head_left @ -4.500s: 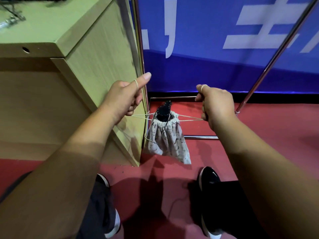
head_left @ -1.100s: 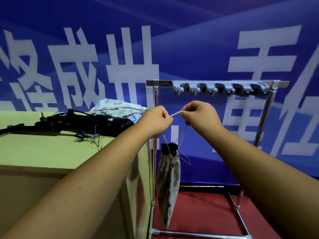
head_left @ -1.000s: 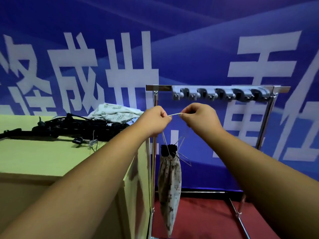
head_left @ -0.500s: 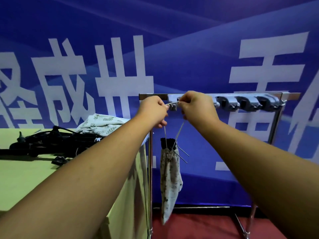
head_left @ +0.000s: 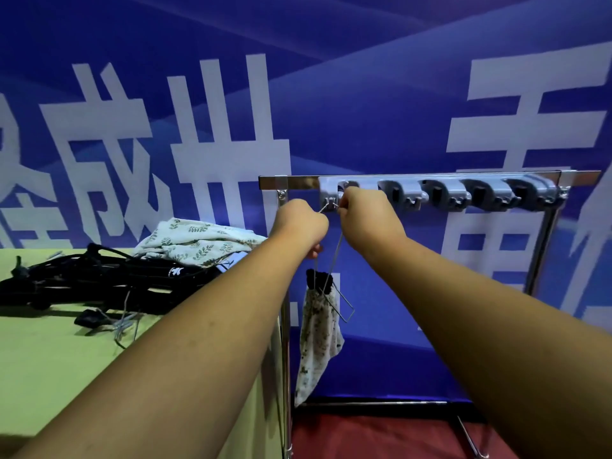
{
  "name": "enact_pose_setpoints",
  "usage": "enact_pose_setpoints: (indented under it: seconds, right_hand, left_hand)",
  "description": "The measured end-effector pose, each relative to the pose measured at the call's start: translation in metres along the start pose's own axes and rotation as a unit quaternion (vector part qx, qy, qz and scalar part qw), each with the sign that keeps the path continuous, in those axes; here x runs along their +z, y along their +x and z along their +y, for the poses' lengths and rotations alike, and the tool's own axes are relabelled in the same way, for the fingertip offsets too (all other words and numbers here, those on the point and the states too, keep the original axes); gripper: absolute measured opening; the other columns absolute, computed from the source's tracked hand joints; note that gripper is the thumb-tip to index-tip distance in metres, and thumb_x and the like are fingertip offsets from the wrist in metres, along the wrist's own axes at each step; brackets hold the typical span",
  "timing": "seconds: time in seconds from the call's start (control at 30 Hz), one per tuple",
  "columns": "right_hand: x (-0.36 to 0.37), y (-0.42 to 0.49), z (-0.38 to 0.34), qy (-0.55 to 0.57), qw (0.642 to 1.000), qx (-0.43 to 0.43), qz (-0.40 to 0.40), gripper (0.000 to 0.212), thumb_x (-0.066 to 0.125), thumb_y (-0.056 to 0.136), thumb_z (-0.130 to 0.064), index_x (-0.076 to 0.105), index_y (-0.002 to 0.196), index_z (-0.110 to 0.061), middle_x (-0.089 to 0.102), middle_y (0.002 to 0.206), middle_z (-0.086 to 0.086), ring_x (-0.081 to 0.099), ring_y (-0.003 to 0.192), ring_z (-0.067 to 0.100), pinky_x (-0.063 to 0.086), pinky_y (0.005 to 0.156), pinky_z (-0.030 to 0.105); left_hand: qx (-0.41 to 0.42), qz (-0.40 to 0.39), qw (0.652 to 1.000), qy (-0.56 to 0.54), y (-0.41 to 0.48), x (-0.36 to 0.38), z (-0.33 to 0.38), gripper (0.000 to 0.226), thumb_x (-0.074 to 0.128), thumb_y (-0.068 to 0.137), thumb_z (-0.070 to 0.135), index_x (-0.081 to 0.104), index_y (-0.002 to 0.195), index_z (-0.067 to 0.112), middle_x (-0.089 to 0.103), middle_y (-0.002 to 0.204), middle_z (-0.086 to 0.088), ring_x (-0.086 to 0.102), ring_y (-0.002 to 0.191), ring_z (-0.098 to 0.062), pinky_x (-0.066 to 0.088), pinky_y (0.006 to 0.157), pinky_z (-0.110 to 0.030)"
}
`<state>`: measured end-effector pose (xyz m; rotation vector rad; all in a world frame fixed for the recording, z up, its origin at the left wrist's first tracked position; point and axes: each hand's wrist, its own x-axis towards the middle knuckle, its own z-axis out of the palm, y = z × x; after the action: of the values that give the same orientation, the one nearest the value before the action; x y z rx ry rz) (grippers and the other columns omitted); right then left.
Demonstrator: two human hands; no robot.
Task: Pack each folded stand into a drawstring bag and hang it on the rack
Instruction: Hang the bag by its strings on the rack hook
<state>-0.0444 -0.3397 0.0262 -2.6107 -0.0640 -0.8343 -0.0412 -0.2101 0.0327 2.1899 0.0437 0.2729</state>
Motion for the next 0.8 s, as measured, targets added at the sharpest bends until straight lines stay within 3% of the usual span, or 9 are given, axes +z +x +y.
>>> enact_pose_setpoints:
  seconds: [0.07, 0.13, 0.23, 0.3, 0.43, 0.5, 0.6, 0.8]
  right_hand:
    - [0.006, -0.002, 0.001, -0.009, 1.0, 0.001, -0.002, 0.013, 0.049, 0.103, -0.003, 0.059, 0.101, -0.011, 0.058, 0.087, 0.011, 0.056, 0.08, 0.032, 0.044, 0.053, 0.04]
    - [0.007, -0.003, 0.003, -0.015, 1.0, 0.005, -0.003, 0.011, 0.05, 0.103, -0.004, 0.058, 0.101, -0.013, 0.059, 0.091, 0.012, 0.056, 0.077, 0.032, 0.037, 0.051, 0.036]
    - [0.005, -0.005, 0.004, -0.001, 1.0, 0.004, -0.021, 0.007, 0.056, 0.107, -0.016, 0.06, 0.101, -0.015, 0.062, 0.094, 0.011, 0.06, 0.08, 0.033, 0.051, 0.063, 0.039]
    - [0.002, -0.01, 0.004, 0.01, 0.999, -0.003, -0.04, 0.016, 0.058, 0.108, -0.026, 0.06, 0.096, -0.016, 0.064, 0.092, 0.011, 0.06, 0.08, 0.033, 0.054, 0.067, 0.042]
    - [-0.009, -0.033, 0.008, 0.01, 0.996, 0.018, -0.083, 0.021, 0.053, 0.101, -0.018, 0.066, 0.087, -0.01, 0.071, 0.084, 0.014, 0.059, 0.066, 0.029, 0.055, 0.059, 0.042]
    - [-0.02, -0.048, 0.006, 0.02, 0.991, 0.031, -0.131, 0.022, 0.053, 0.101, -0.02, 0.068, 0.086, -0.016, 0.071, 0.082, 0.009, 0.07, 0.074, 0.032, 0.065, 0.067, 0.05]
    - [-0.036, -0.065, -0.001, 0.03, 0.984, 0.032, -0.172, 0.019, 0.057, 0.1, -0.021, 0.071, 0.091, -0.011, 0.074, 0.084, 0.012, 0.075, 0.083, 0.036, 0.065, 0.072, 0.057]
    - [-0.073, -0.103, -0.026, 0.07, 0.975, 0.022, -0.21, 0.017, 0.058, 0.105, -0.02, 0.072, 0.101, -0.011, 0.077, 0.092, 0.009, 0.078, 0.079, 0.025, 0.067, 0.07, 0.045]
  left_hand:
    - [0.011, -0.012, 1.0, 0.018, -0.003, 0.004, -0.003, 0.017, 0.052, 0.093, 0.005, 0.067, 0.099, 0.001, 0.074, 0.075, -0.024, 0.075, 0.055, -0.036, 0.066, 0.063, -0.056]
    - [0.015, -0.025, 0.999, 0.023, -0.004, 0.007, -0.003, 0.016, 0.052, 0.099, 0.007, 0.067, 0.099, 0.002, 0.076, 0.08, -0.022, 0.076, 0.058, -0.037, 0.066, 0.063, -0.056]
    - [0.021, -0.054, 0.997, 0.046, -0.007, 0.009, -0.004, 0.017, 0.049, 0.104, 0.01, 0.065, 0.102, 0.004, 0.078, 0.088, -0.019, 0.078, 0.064, -0.036, 0.067, 0.068, -0.056]
    - [0.021, -0.077, 0.994, 0.069, -0.013, 0.007, -0.007, 0.02, 0.047, 0.1, 0.008, 0.067, 0.103, 0.003, 0.078, 0.087, -0.02, 0.078, 0.065, -0.037, 0.067, 0.069, -0.056]
    - [0.03, -0.119, 0.99, 0.067, -0.035, -0.002, -0.013, 0.026, 0.047, 0.098, 0.007, 0.071, 0.106, 0.003, 0.077, 0.098, -0.021, 0.08, 0.074, -0.036, 0.067, 0.071, -0.056]
    - [0.028, -0.129, 0.99, 0.059, -0.047, -0.01, -0.015, 0.025, 0.046, 0.099, 0.006, 0.07, 0.105, 0.0, 0.076, 0.105, -0.023, 0.08, 0.076, -0.033, 0.066, 0.073, -0.056]
    - [0.026, -0.128, 0.99, 0.048, -0.064, -0.022, -0.017, 0.021, 0.046, 0.101, 0.007, 0.067, 0.101, 0.006, 0.073, 0.113, -0.023, 0.081, 0.077, -0.03, 0.067, 0.074, -0.055]
    - [0.042, -0.17, 0.984, 0.033, -0.108, -0.056, -0.018, 0.017, 0.052, 0.103, 0.01, 0.068, 0.103, 0.005, 0.077, 0.111, -0.014, 0.081, 0.083, -0.033, 0.059, 0.064, -0.039]
